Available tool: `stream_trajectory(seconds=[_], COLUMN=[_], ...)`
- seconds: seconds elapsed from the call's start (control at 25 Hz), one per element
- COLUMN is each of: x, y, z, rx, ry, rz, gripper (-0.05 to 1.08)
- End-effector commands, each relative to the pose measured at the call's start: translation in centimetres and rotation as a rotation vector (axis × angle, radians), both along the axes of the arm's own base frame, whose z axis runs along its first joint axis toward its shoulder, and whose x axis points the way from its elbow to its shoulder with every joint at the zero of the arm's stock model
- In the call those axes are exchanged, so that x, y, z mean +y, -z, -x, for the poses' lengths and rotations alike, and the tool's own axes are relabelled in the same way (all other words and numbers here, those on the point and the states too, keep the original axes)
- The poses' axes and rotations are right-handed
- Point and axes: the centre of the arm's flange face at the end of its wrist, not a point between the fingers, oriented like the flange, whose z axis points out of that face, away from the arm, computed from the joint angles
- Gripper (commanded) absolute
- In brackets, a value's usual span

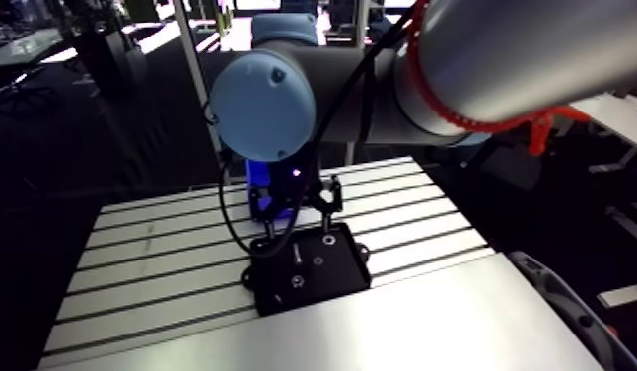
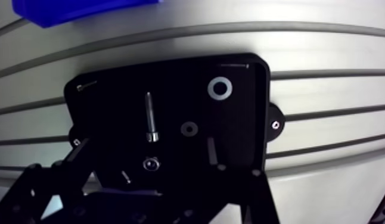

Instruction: Pick up the M10 bolt from the tray and put it into the blue bin.

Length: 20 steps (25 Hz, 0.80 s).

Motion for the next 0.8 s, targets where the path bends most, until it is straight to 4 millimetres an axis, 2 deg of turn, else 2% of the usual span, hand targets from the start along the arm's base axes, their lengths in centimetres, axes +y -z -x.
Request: stream_trajectory(seconds=[0.04, 0.28, 0.52, 0.8], x=[0.1, -0.8, -1.4, -1.5], y=[1.6, 2.8, 2.9, 3.3], z=[0.5, 0.8, 0.8, 0.7], rx=[-0.002, -0.015, -0.012, -0.021], ry=[0.010, 0.011, 0.002, 0.011], rz=[0.001, 0.000, -0.003, -0.001], gripper=[0.16, 0.28, 0.37, 0.37])
